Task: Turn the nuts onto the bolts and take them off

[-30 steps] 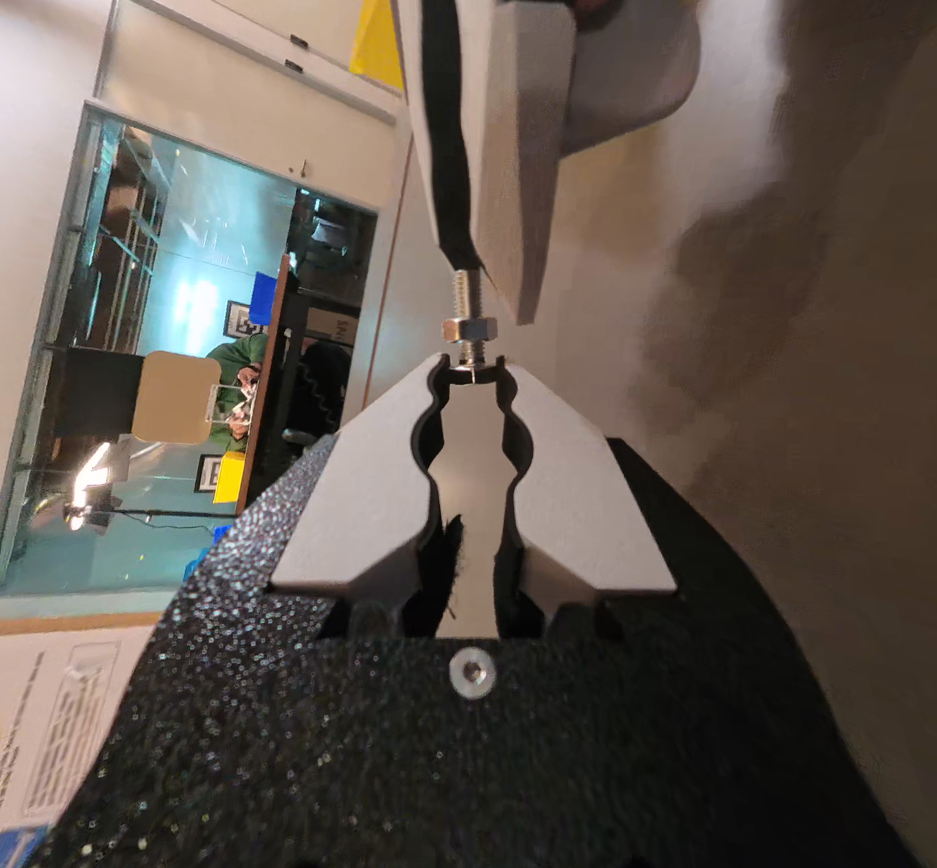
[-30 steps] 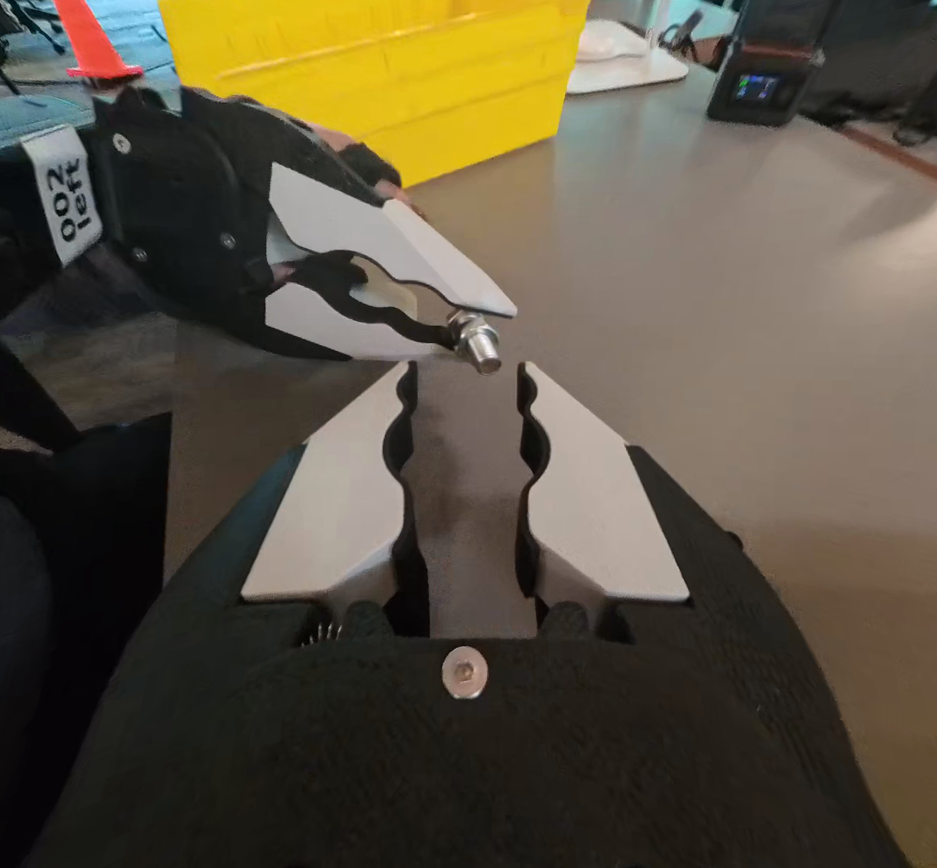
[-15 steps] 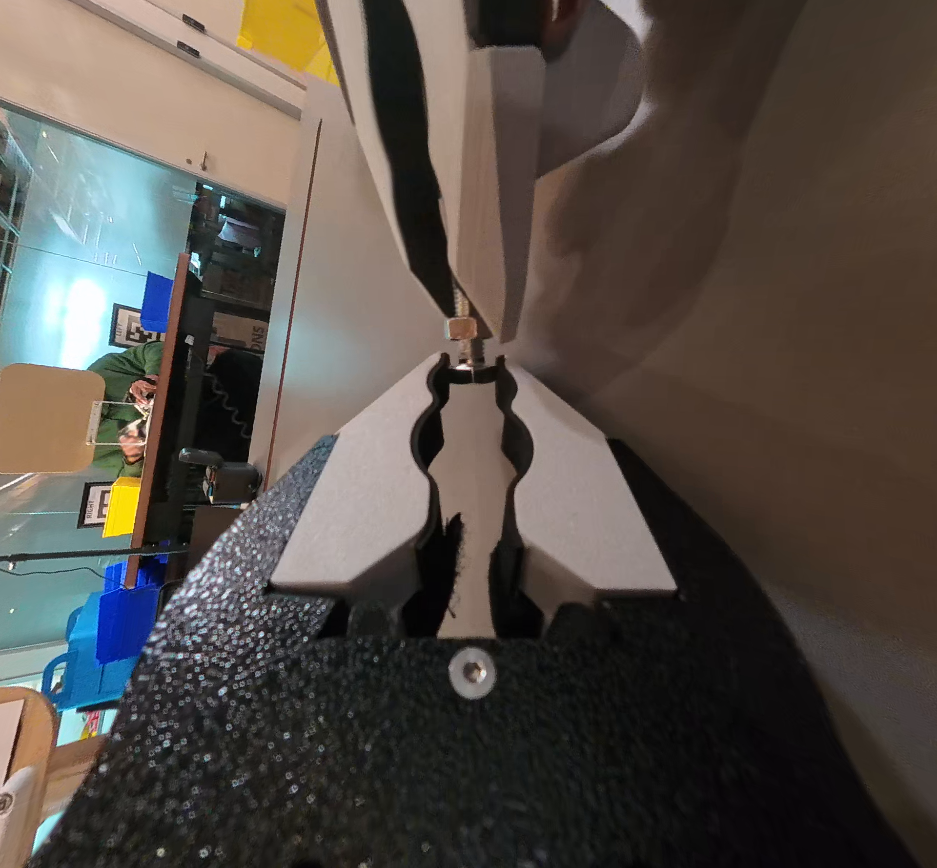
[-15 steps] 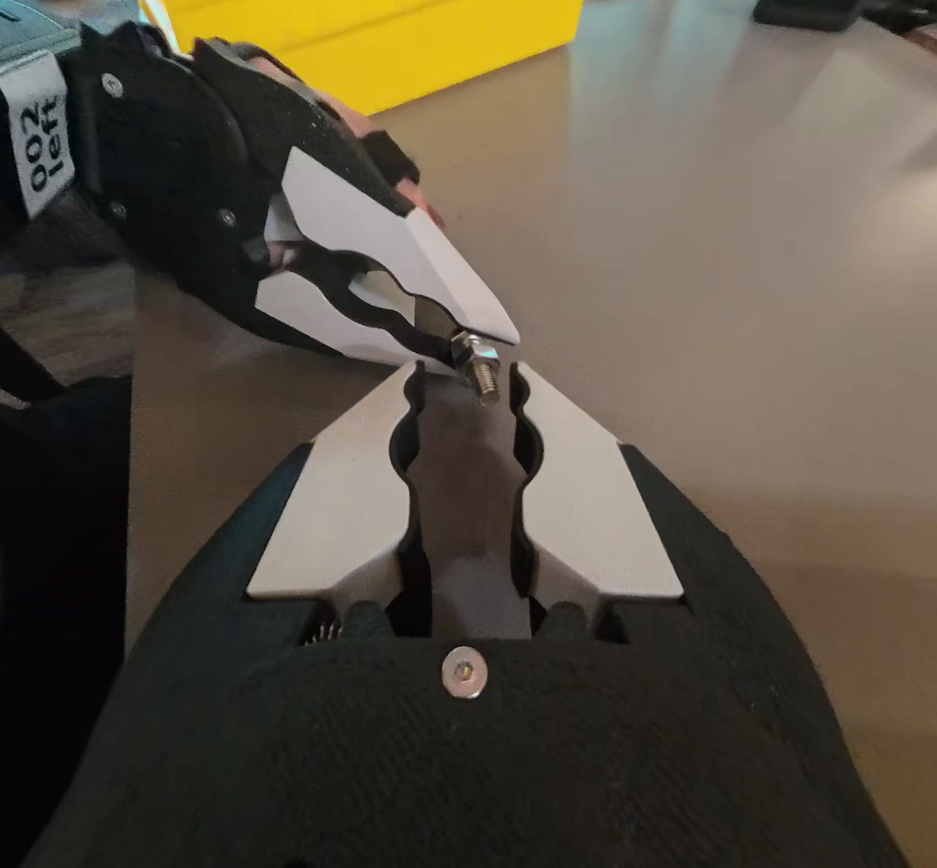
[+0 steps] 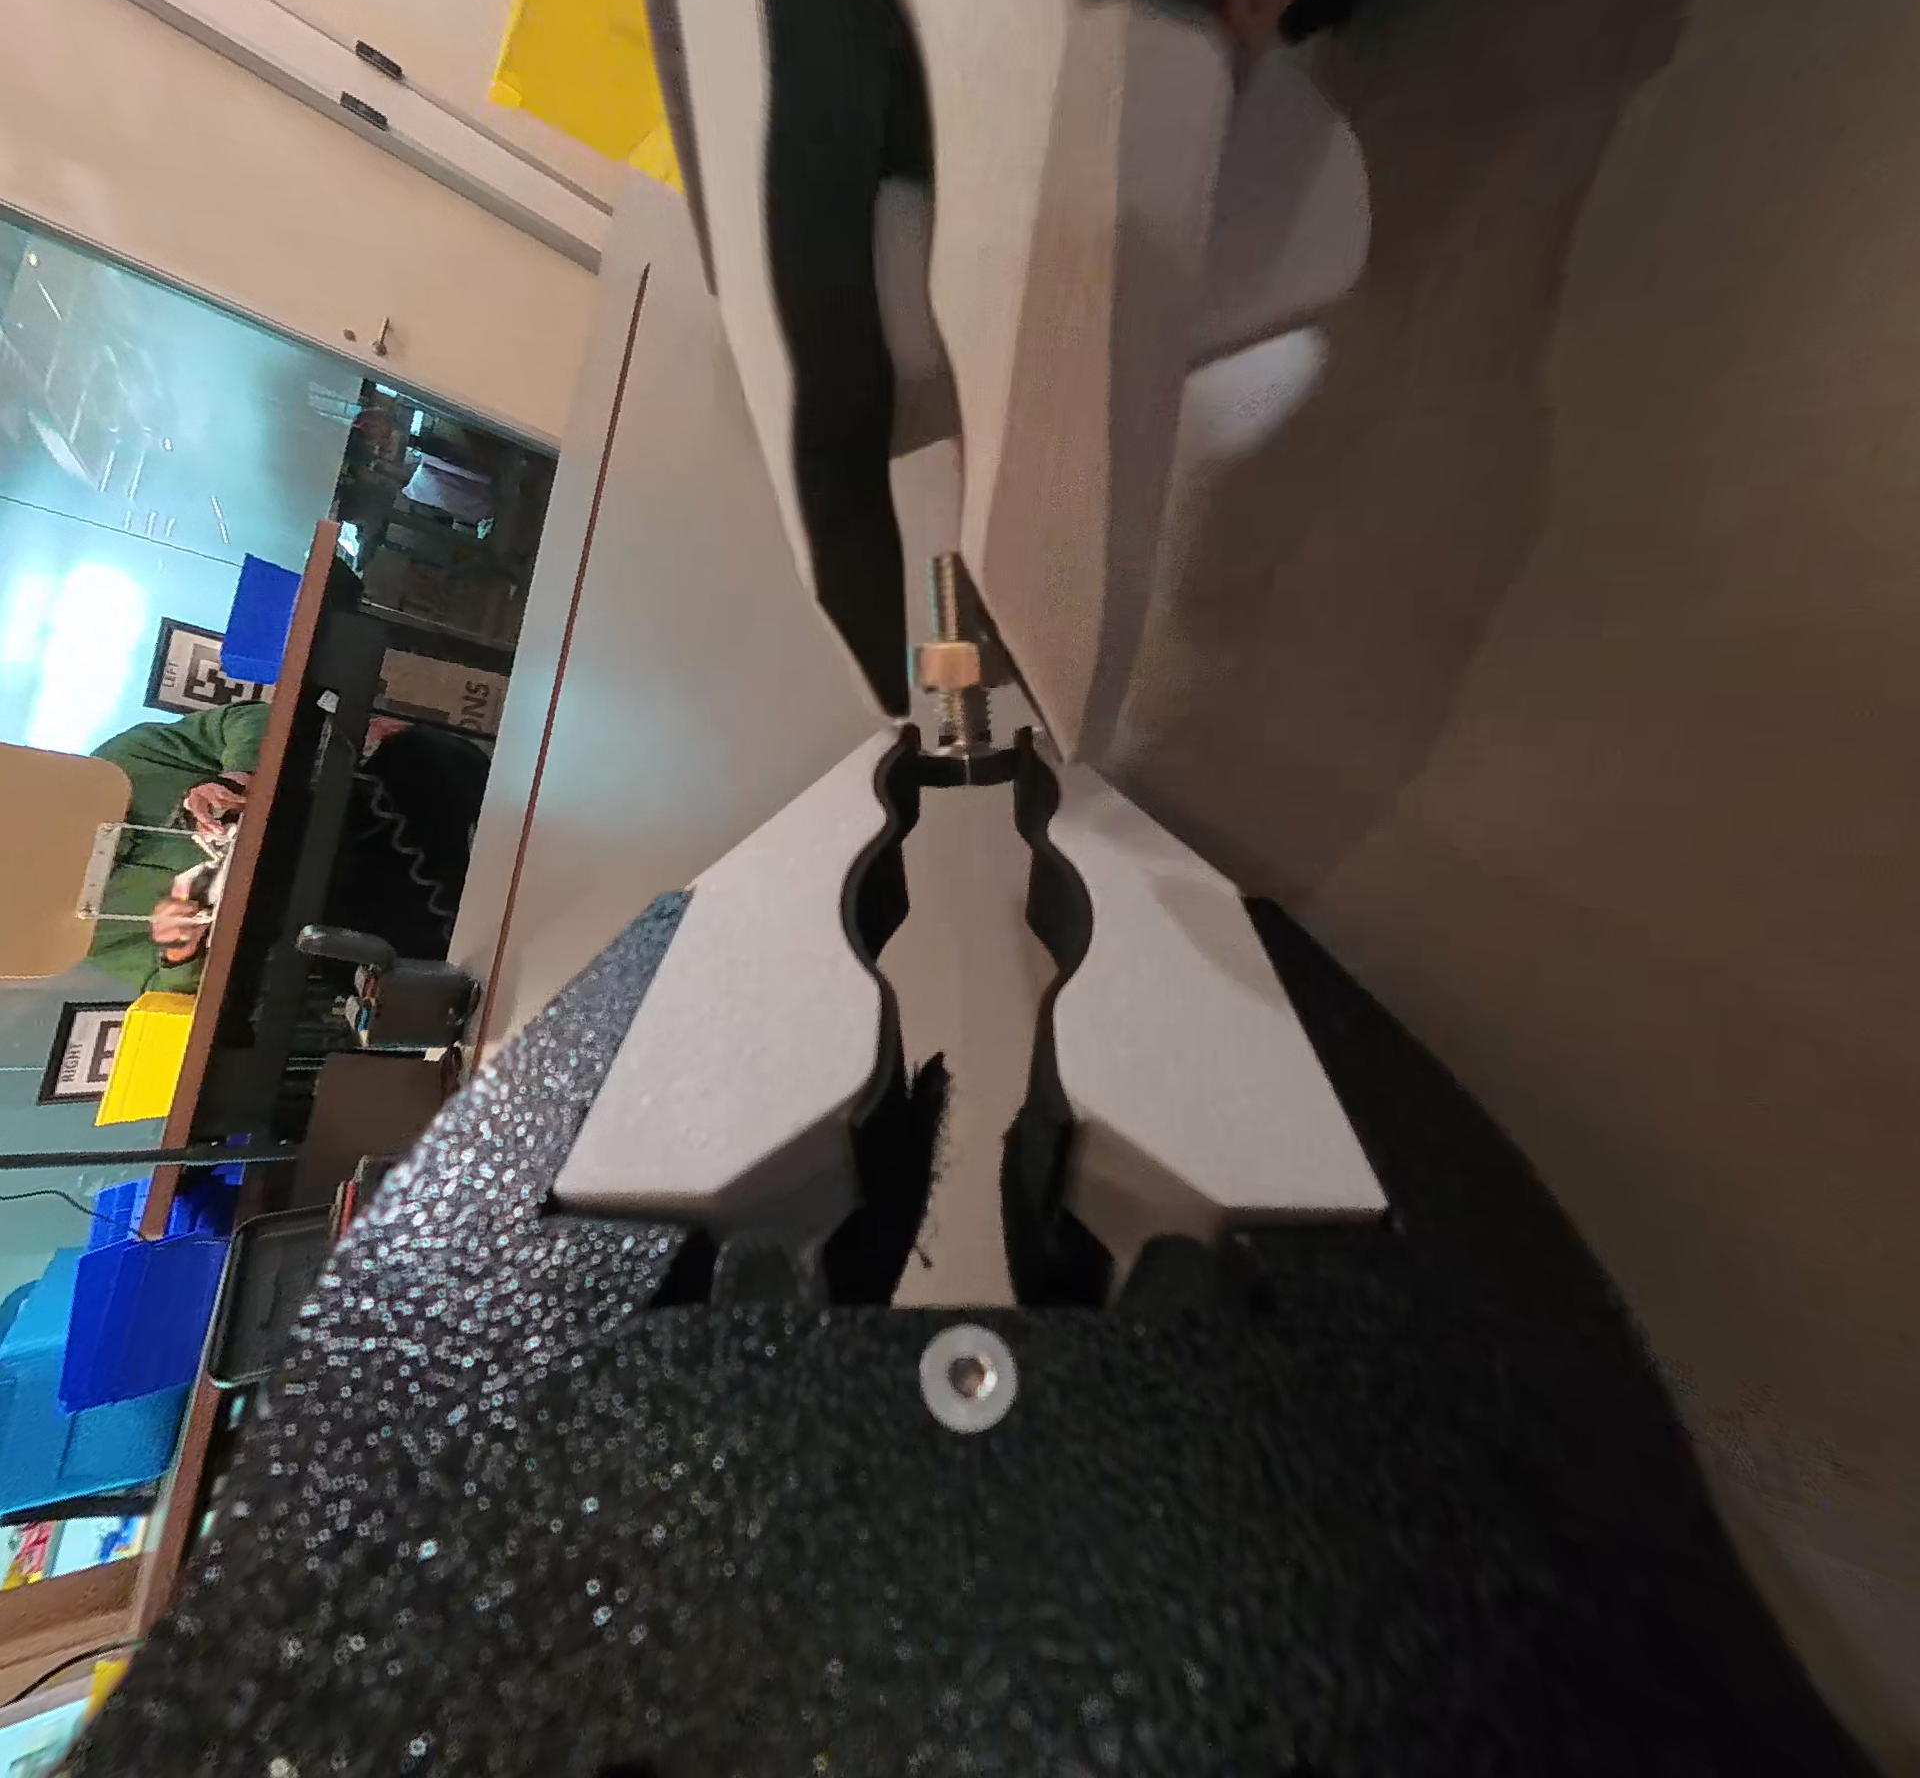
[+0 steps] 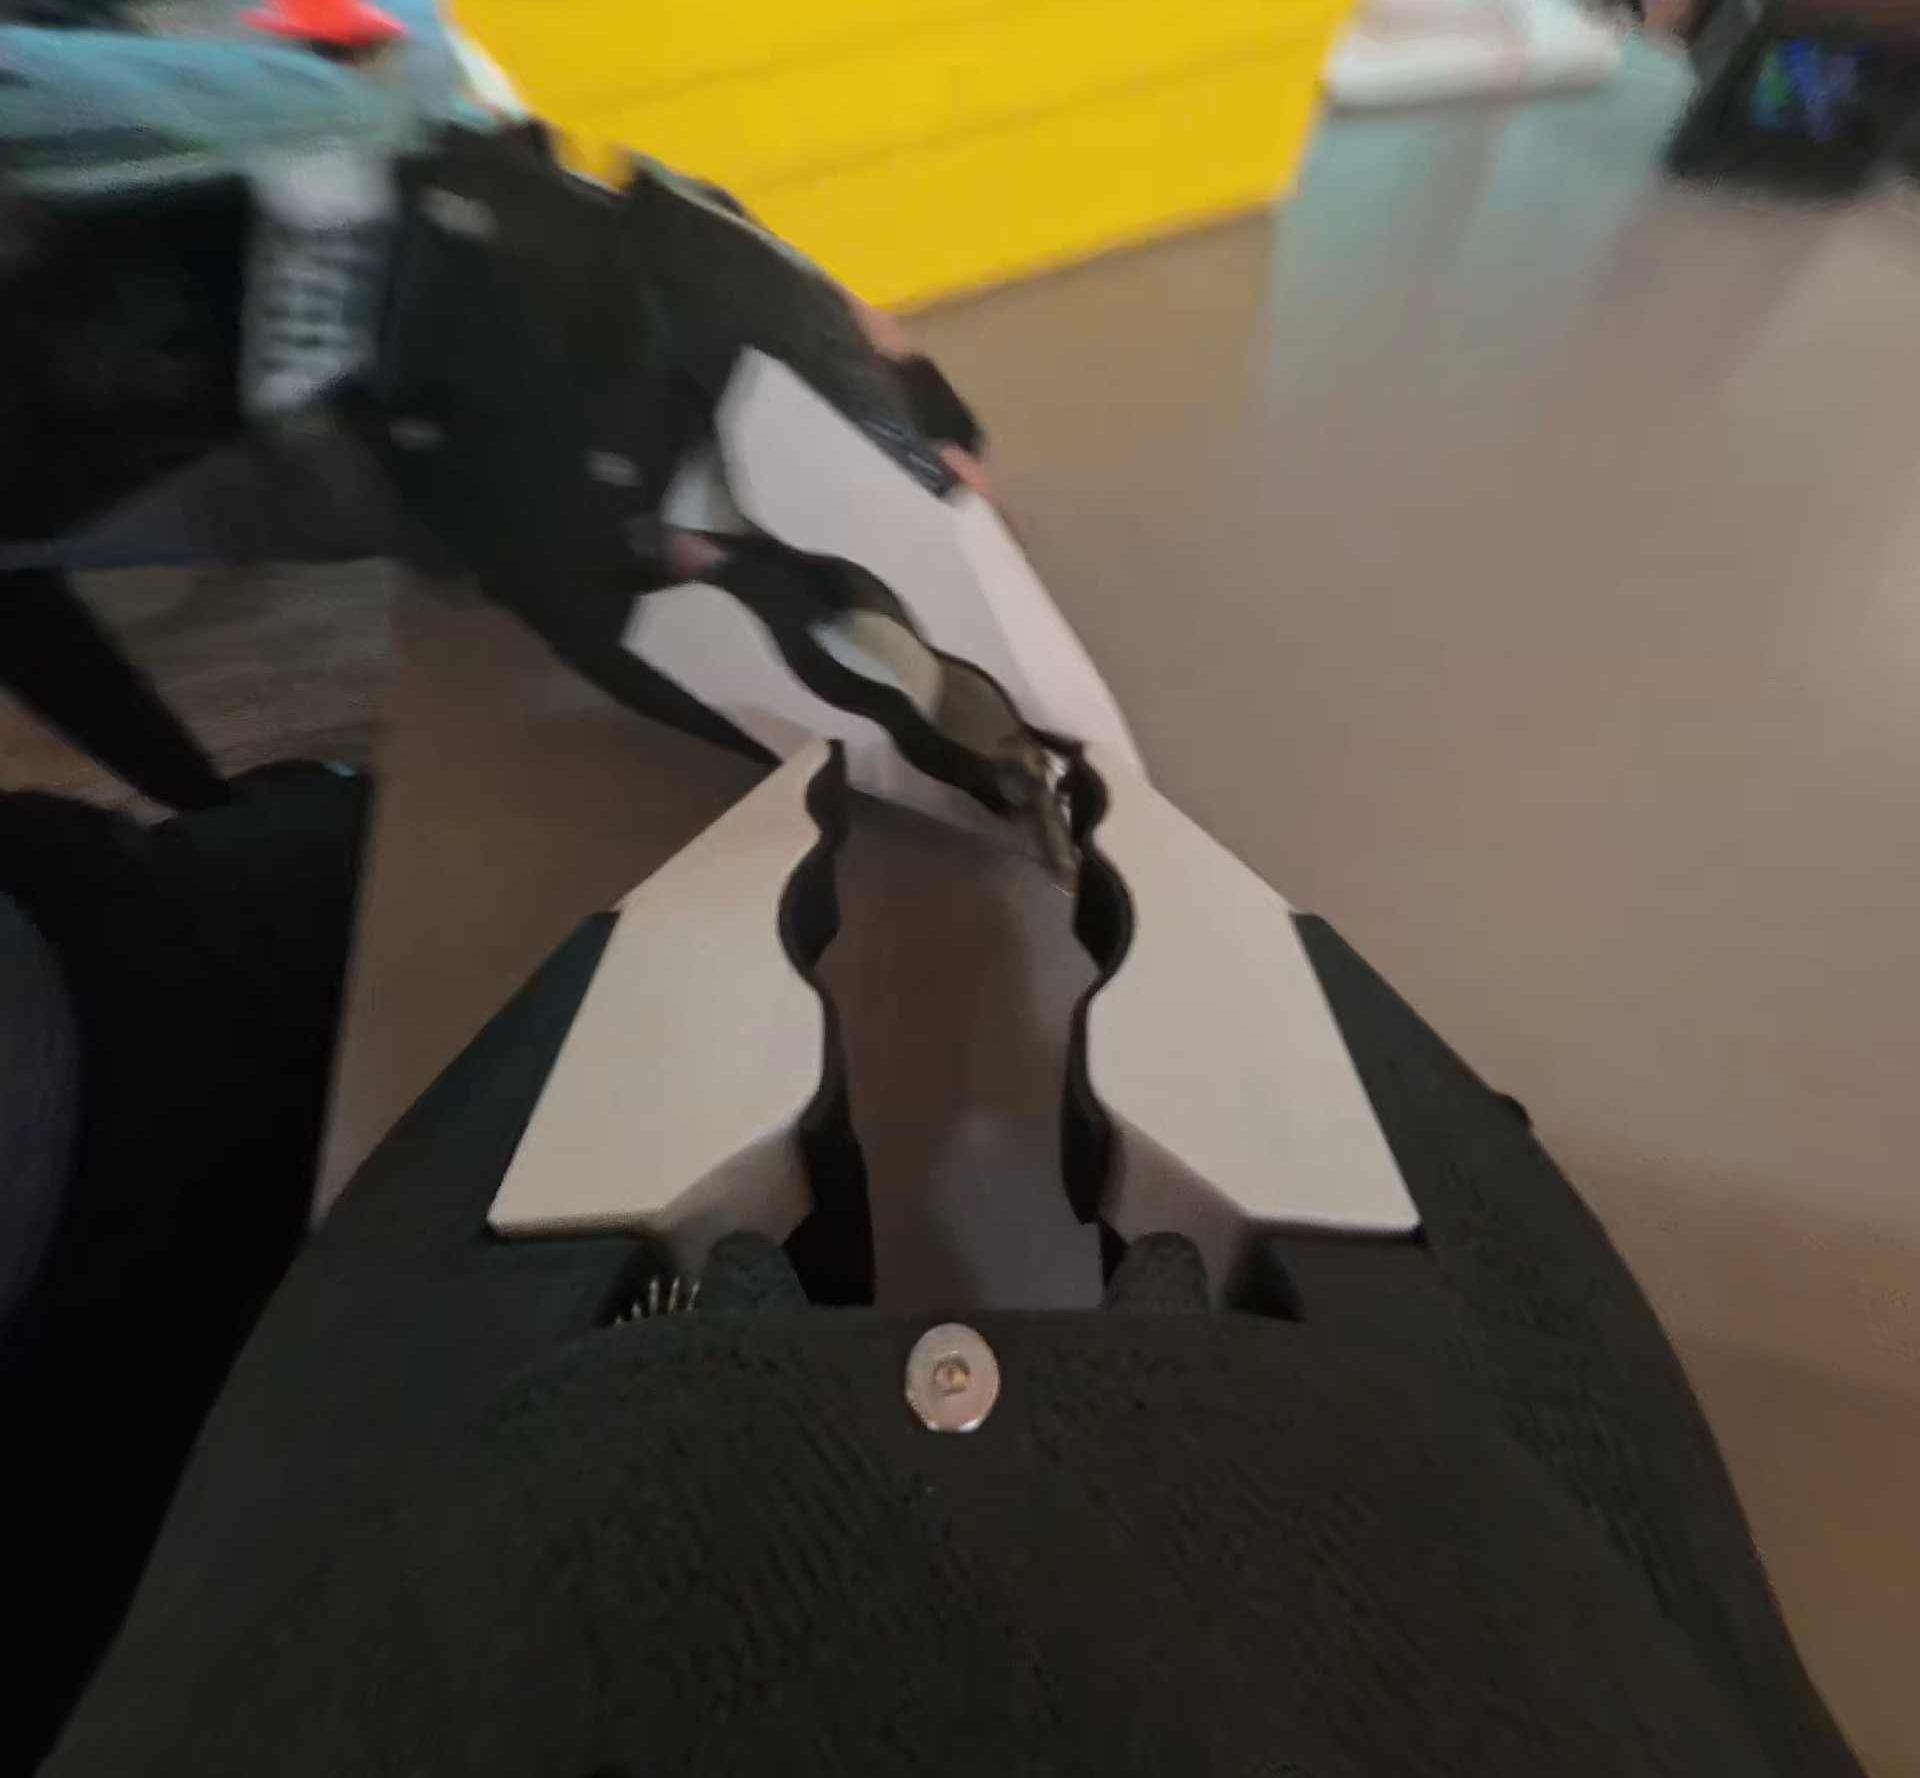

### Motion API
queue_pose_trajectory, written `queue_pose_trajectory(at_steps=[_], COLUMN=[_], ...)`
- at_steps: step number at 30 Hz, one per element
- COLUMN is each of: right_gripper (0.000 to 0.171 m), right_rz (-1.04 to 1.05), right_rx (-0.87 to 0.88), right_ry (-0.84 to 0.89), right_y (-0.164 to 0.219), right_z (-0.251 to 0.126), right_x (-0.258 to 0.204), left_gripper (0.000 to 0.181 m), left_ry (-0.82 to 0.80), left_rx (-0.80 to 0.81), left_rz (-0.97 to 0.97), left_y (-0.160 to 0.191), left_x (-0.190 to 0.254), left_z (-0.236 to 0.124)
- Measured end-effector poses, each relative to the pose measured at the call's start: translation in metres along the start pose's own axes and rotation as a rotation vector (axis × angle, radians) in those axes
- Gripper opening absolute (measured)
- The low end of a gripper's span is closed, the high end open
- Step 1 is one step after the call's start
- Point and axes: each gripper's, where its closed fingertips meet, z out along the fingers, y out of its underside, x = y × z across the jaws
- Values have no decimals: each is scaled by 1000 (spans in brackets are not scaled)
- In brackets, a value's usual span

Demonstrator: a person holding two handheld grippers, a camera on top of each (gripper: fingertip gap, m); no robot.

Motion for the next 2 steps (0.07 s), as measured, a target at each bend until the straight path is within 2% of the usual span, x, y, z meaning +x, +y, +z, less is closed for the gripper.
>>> queue_pose_trajectory(at_steps=[1, 2], right_gripper=[34, 33], right_rz=[-52, -63], right_rx=[77, 133], right_ry=[-57, -39], right_y=[-12, -19], right_z=[-3, -8], right_x=[-14, -15], left_gripper=[17, 17], left_ry=[2, 2], left_rx=[-1, -1], left_rz=[-5, -5], left_y=[0, 0], left_x=[0, 0], left_z=[0, 0])
